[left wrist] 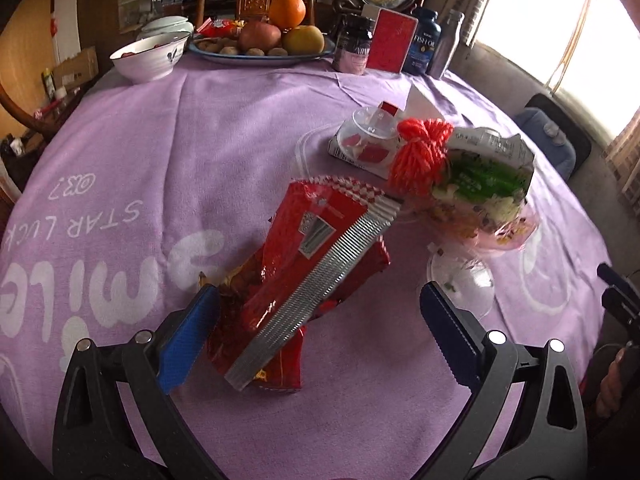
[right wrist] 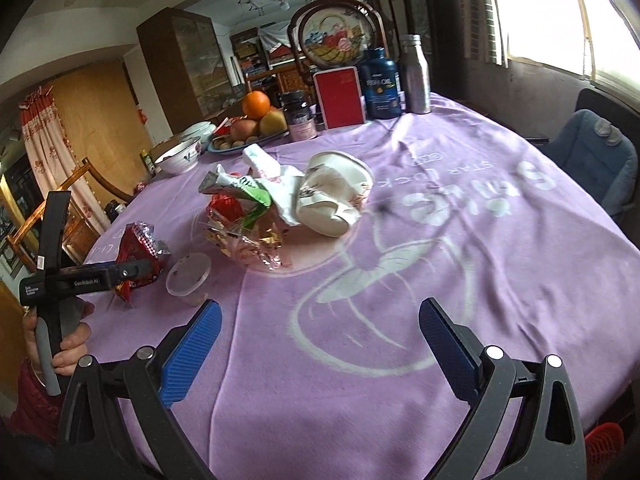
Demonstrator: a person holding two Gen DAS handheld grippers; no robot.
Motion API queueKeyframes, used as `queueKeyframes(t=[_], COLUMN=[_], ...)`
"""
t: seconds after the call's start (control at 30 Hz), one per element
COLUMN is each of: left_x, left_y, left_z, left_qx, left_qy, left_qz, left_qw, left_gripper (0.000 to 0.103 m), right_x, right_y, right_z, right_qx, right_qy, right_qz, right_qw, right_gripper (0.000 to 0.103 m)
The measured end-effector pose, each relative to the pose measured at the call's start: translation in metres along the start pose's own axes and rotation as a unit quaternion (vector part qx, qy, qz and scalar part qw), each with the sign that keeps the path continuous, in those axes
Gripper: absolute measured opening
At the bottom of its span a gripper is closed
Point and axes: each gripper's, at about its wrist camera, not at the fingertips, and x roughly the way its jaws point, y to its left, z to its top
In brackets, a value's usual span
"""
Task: Collect trash
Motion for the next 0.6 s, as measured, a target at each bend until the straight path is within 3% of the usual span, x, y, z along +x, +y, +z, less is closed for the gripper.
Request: queueKeyframes(t=[0.1, 0.37, 0.43, 0.6], left_x=[0.004, 0.011, 0.016, 0.013], left_y=[0.000, 0.021, 0.028, 0.030], left_z=[-0.001, 0.001, 0.001, 0.000], left_qx=[0.003, -0.045, -0.062, -0.064], left_qy=[0.007, 0.026, 0.041, 0.038], left_qz=[0.018, 0.026, 0.010, 0.002], left_qw=[0.9998, 0.9983, 0.9972, 0.9972], left_gripper=[0.096, 0.096, 0.096, 0.096], right_x=[0.014, 0.045, 0.053, 0.079], right_y=[0.007, 0.006, 0.001, -0.008], right_z=[0.005, 0.034, 0.044, 0.070], right_qx=[-0.007, -0.005, 0.006, 0.031], right_qy=[0.008, 0.012, 0.011, 0.012], right_qz=[0.007, 0.000, 0.007, 0.003], right_qw=[1.000, 1.000, 1.000, 0.999], right_gripper=[0.097, 0.097, 0.097, 0.097])
